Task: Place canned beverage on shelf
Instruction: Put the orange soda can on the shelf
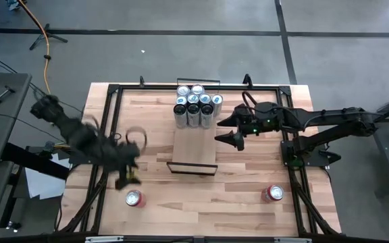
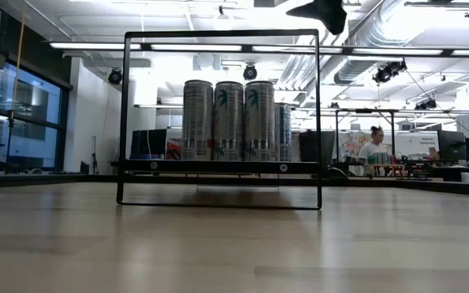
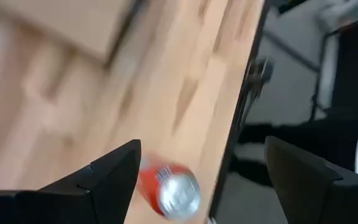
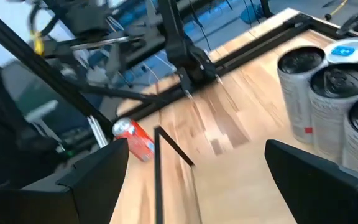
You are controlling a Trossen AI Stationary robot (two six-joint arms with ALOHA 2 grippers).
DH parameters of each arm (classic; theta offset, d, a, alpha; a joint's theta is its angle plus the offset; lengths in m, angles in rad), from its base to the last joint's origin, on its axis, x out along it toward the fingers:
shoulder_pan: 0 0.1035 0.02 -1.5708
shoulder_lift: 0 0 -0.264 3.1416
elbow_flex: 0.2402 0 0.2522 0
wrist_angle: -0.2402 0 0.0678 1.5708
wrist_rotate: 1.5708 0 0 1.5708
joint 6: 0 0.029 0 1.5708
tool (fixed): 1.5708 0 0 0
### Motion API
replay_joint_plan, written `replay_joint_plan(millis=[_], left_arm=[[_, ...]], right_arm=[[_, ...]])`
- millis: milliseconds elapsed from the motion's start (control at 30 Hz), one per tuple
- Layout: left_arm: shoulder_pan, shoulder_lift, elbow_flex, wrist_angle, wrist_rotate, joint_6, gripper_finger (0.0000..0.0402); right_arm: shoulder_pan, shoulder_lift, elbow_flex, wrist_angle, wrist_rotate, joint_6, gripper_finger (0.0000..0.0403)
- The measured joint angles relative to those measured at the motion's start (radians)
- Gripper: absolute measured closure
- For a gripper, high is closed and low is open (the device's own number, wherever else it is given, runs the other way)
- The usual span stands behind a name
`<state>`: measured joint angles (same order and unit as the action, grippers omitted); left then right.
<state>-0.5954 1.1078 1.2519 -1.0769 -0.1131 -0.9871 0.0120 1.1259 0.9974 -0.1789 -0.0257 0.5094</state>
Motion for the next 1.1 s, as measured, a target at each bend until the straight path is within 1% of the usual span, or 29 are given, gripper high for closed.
replay_joint_plan(millis=[100, 167, 267, 333, 533, 700, 833, 1100], left_arm=[[-0.15, 0.102, 0.003, -0.005, -0.037, -0.23, 0.0103], [-0.229, 0.173, 0.003, -0.004, -0.042, -0.382, 0.0103], [-0.3, 0.267, 0.003, -0.005, -0.032, -0.543, 0.0103], [-0.309, 0.318, 0.003, -0.012, -0.007, -0.598, 0.0103], [-0.288, 0.407, 0.031, -0.019, 0.015, -0.608, 0.0103], [-0.281, 0.451, 0.056, -0.115, 0.022, -0.6, 0.0103], [-0.281, 0.463, 0.064, -0.174, 0.056, -0.6, 0.0103], [-0.282, 0.463, 0.061, -0.15, 0.051, -0.545, 0.0103]], right_arm=[[0.0, 0.0, 0.0, -0.039, 0.0, -0.034, 0.0039], [0.0, 0.0, 0.0, -0.063, 0.0, -0.048, 0.0039], [0.0, 0.0, 0.0, -0.096, 0.0, -0.074, 0.0039], [0.0, 0.0, 0.0, -0.106, 0.0, -0.082, 0.0039], [0.0, 0.0, 0.0, -0.11, 0.0, -0.084, 0.0039], [0.0, 0.0, 0.0, -0.111, 0.0, -0.082, 0.0039], [0.0, 0.0, 0.0, -0.111, 0.0, -0.081, 0.0039], [0.0, 0.0, 0.0, -0.11, 0.0, -0.081, 0.0039]])
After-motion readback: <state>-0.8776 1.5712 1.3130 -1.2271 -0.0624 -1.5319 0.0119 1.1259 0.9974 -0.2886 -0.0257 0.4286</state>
